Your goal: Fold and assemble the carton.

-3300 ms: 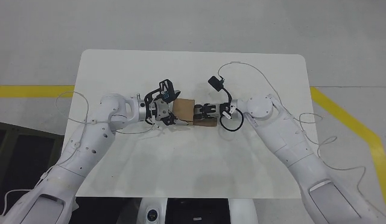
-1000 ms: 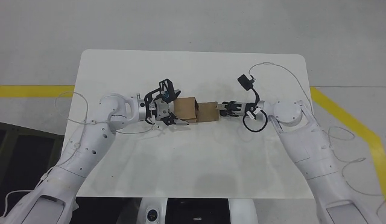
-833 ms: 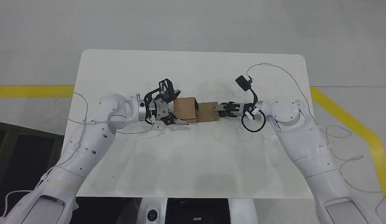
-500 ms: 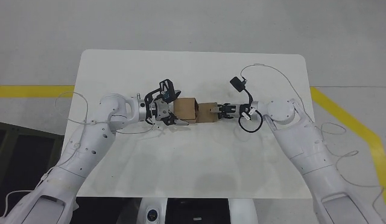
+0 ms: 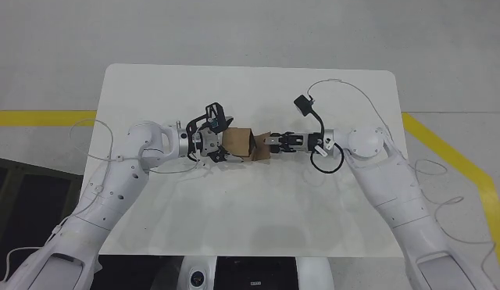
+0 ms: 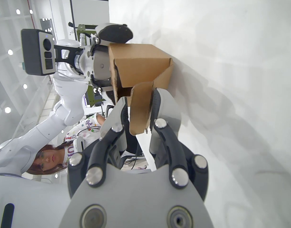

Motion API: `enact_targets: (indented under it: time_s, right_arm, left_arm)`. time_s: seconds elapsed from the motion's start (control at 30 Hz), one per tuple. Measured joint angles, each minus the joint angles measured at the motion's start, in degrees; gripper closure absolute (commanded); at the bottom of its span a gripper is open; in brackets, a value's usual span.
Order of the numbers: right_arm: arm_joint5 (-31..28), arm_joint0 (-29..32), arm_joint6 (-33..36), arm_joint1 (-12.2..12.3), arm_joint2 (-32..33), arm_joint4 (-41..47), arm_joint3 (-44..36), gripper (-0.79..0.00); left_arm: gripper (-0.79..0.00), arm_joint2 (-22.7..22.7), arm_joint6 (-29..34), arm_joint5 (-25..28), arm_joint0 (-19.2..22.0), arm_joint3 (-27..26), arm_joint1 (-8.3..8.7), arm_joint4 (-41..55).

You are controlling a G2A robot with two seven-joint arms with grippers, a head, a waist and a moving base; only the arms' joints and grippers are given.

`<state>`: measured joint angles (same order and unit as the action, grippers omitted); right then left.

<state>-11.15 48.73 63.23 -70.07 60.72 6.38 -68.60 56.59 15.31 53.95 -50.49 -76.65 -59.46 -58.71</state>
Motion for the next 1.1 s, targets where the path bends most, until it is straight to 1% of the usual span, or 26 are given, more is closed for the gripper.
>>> enact_targets:
  time_s: [0.07,0.47,0.57,0.63,0.67,0.83,1.1]
  right_arm:
    - [-0.15,-0.26,0.08,-0.14,-0.50,0.50,0.34,-0.215]
    - [-2.68,-1.39,0.22,-0.83,-1.97,5.52,2.84,-0.209]
    - [-2.94,-1.53,0.04,-0.96,-2.25,6.40,3.44,-0.175]
    - [-2.94,-1.73,-0.04,-1.03,-2.51,6.40,3.78,-0.102]
    - [-2.89,-1.87,0.01,-1.07,-2.74,6.30,3.99,-0.086]
    - [-2.25,-2.71,0.14,-1.34,-3.96,5.50,4.63,-0.108]
    - [-1.12,-4.05,-0.03,-1.62,-5.41,3.67,5.23,-0.105]
  left_arm:
    - [-0.785,0.00,0.10,0.03,0.00,-0.03,0.00,-0.01]
    - [-0.785,0.06,0.46,0.37,0.06,0.04,0.02,-0.16]
    - [-0.785,0.05,0.40,0.37,0.00,-0.05,0.02,-0.32]
    - [-0.785,0.05,0.33,0.39,-0.08,-0.07,0.03,-0.51]
    - [-0.785,0.07,0.33,0.36,-0.11,-0.06,0.04,-0.56]
    - [-0.785,0.15,0.37,0.29,-0.15,-0.18,0.06,-0.64]
    - [-0.785,0.26,0.36,0.30,-0.22,-0.34,0.08,-0.72]
